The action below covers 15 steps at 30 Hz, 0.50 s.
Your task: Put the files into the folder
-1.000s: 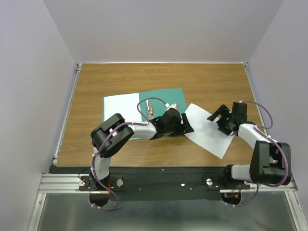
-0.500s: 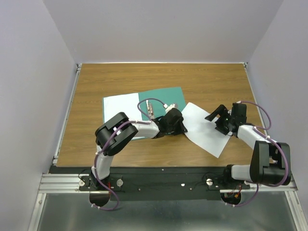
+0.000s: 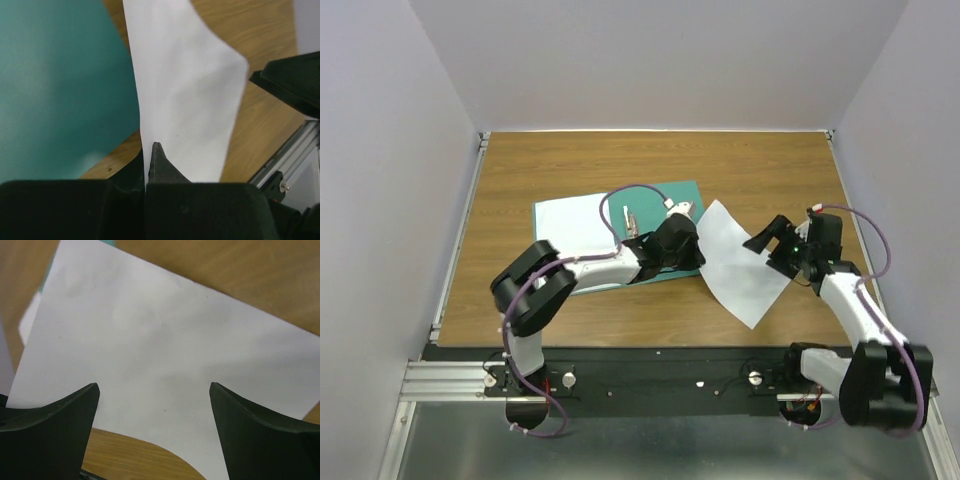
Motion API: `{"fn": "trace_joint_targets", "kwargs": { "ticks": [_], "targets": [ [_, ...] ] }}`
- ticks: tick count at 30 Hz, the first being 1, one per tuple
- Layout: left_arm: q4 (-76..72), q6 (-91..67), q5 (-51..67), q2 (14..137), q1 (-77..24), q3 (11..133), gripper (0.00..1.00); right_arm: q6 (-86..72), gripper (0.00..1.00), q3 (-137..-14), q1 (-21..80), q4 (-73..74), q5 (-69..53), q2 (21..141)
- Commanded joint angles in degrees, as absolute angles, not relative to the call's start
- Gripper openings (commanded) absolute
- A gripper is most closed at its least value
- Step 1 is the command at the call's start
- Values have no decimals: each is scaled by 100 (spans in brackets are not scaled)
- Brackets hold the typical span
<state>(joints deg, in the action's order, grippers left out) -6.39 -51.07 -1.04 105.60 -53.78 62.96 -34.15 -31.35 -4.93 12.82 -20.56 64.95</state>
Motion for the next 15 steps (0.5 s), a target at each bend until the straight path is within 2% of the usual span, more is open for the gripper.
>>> {"fn": "trace_joint_targets", "kwargs": {
  "ticks": [1,4,9,14,15],
  "targets": [
    [-712,-2658,-44,9353,-5432,6100,0,-3146,100,-3963,-466,1101,-2548,5389],
    [-808,-1438,193,8720,-5432,5784,0,-2762,100,-4497,-466,644,-2978,5247],
    [-677,-450,247,7885,-5423,5714,0,-2023,100,-5526,-466,282,-4137,5765],
    [-616,473,211,7025,-5379,5563,0,-933,100,-6607,-466,88,-6699,6696],
    [-493,536,237,6918,-5335,5590,0,-827,100,-6696,-466,97,-6863,6802]
  ]
}}
